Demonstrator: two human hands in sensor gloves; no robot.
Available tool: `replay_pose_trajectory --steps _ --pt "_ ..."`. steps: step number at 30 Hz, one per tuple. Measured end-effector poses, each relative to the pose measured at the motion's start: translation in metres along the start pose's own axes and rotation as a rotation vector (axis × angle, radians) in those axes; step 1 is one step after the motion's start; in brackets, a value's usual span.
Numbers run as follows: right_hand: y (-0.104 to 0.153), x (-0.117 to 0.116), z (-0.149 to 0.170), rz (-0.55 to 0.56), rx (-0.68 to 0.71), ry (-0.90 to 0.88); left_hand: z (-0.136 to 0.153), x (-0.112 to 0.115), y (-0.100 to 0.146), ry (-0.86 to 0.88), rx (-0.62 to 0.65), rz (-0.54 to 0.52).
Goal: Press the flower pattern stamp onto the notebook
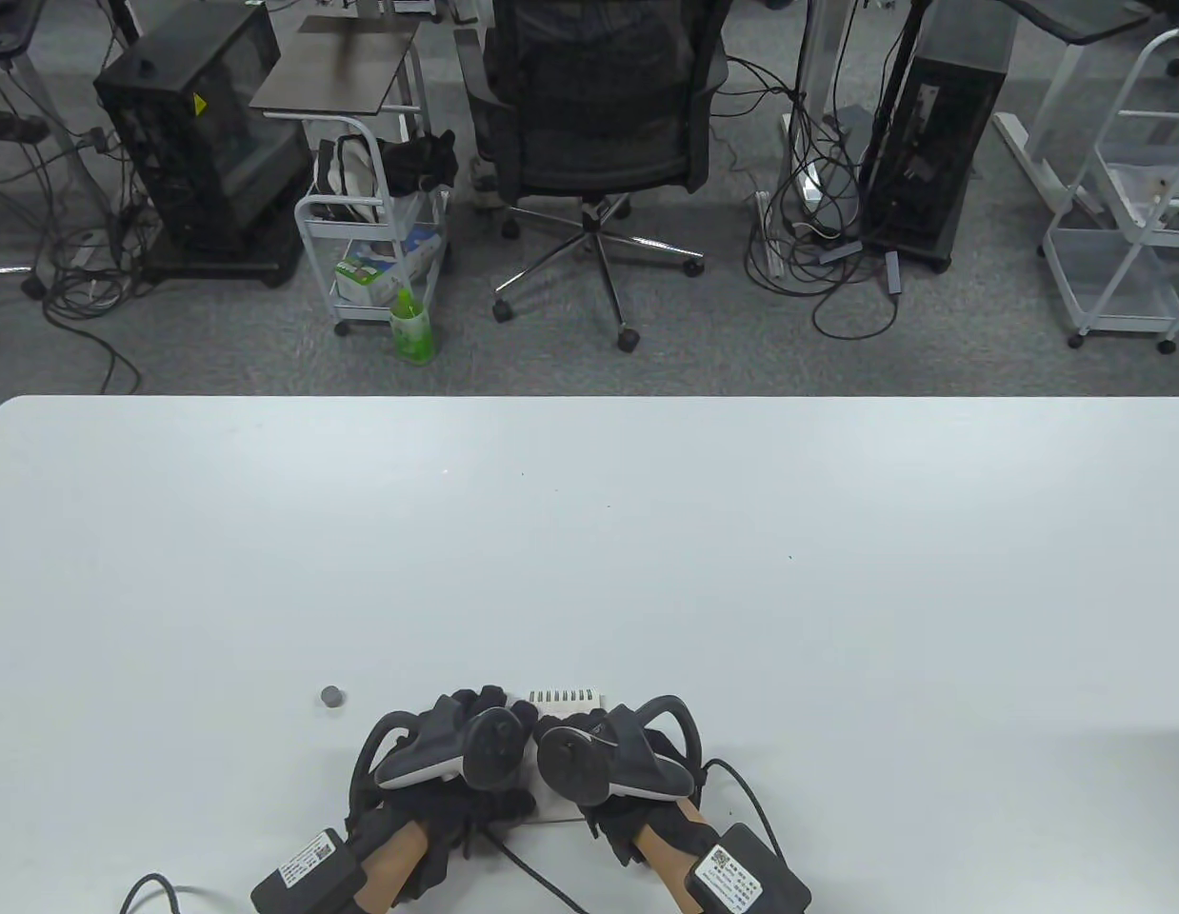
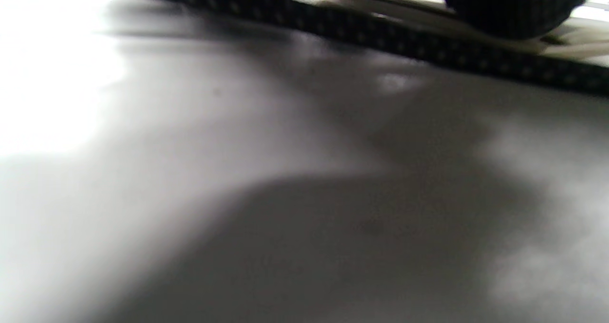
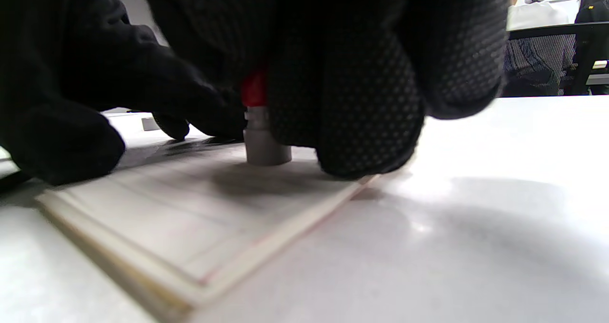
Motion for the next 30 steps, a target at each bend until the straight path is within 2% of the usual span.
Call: replay_pose_trajectory --steps 21,30 --pt "0.001 0.005 -0.001 -0.011 0.003 0.035 0.001 0.000 0.000 0.005 -0.003 0.003" --pt "0.013 0.026 0.009 0.091 -0.016 0.017 0.001 0.001 0.000 0.005 -0.004 0.004"
Point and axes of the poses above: the tracker on the back of each hand, its own z axis roughly to the little-finger side, its own y axis roughly from the fingertips to the wrist, x = y × z, the point moved 1 cm from there along -y, roughly from the wrist to the fingertips, and after that the axes turned 10 degrees about x, right-handed, at the moved point
